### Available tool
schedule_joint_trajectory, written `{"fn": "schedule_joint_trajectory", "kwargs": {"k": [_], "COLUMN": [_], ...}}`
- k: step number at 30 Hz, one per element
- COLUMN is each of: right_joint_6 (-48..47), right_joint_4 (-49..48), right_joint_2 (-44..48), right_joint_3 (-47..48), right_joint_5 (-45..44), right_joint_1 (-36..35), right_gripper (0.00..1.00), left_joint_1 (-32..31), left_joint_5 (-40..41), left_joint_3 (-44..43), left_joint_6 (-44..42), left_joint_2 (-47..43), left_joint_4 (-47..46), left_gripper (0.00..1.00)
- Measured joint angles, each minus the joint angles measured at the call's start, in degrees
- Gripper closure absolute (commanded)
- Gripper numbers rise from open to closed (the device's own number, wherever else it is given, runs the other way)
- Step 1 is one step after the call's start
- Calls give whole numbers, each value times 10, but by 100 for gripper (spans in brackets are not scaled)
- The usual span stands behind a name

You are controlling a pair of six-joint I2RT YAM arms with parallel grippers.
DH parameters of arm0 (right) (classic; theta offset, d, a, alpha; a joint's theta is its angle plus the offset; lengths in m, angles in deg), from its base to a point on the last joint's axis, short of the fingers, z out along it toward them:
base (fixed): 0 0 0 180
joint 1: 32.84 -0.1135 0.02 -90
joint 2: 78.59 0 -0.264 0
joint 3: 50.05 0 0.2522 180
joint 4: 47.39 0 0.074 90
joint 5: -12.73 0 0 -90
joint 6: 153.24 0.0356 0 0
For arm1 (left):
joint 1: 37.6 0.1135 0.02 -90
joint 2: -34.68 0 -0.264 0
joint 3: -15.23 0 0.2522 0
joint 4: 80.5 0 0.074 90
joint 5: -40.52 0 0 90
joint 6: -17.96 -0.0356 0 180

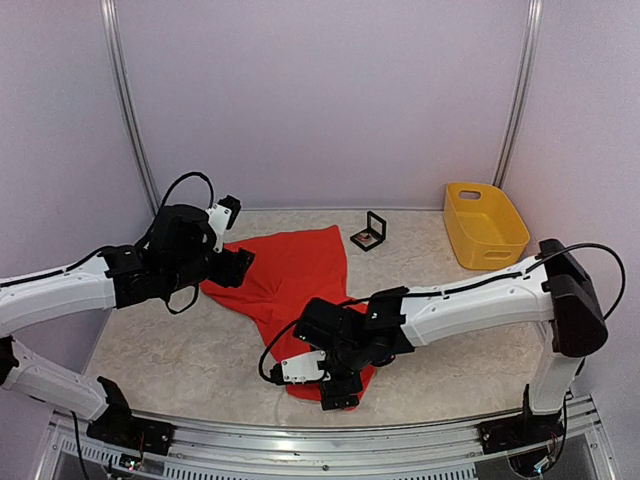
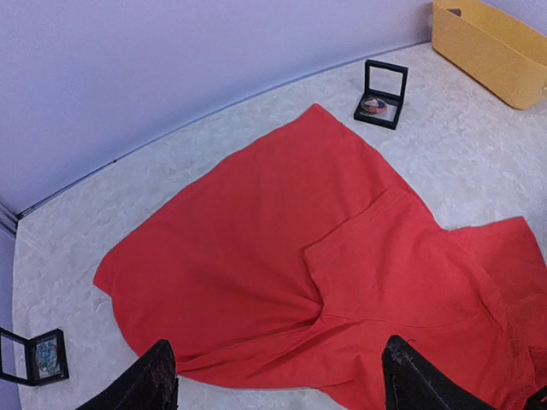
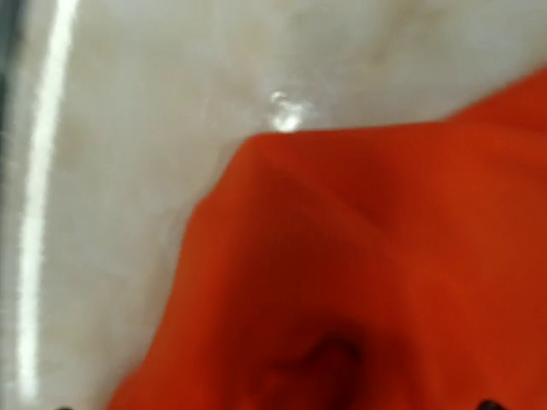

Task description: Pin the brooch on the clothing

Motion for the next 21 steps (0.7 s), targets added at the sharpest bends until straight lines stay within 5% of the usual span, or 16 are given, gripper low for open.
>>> {"fn": "schedule_joint_trajectory", "kwargs": {"k": [6, 11, 15, 21], "right_joint_6": [84, 241, 361, 437], "right_joint_4": [-100, -188, -191, -192], "right_joint_2": [224, 365, 331, 207], "right_joint_3": [-130, -221, -245, -255], "right_joint_5": [71, 77, 26, 21], "right_joint_1": [28, 211, 331, 348], "right_gripper": [1, 37, 41, 39], "left_joint_1": [-40, -70, -96, -119], "left_joint_5": [-35, -77, -113, -166], "left_joint_3": [-66, -138, -194, -254], "left_joint_6": [-27, -48, -63, -69], "left_joint_2": [123, 219, 298, 400], "left_joint_4": [-14, -26, -25, -20], "left_gripper": [25, 33, 33, 26]}}
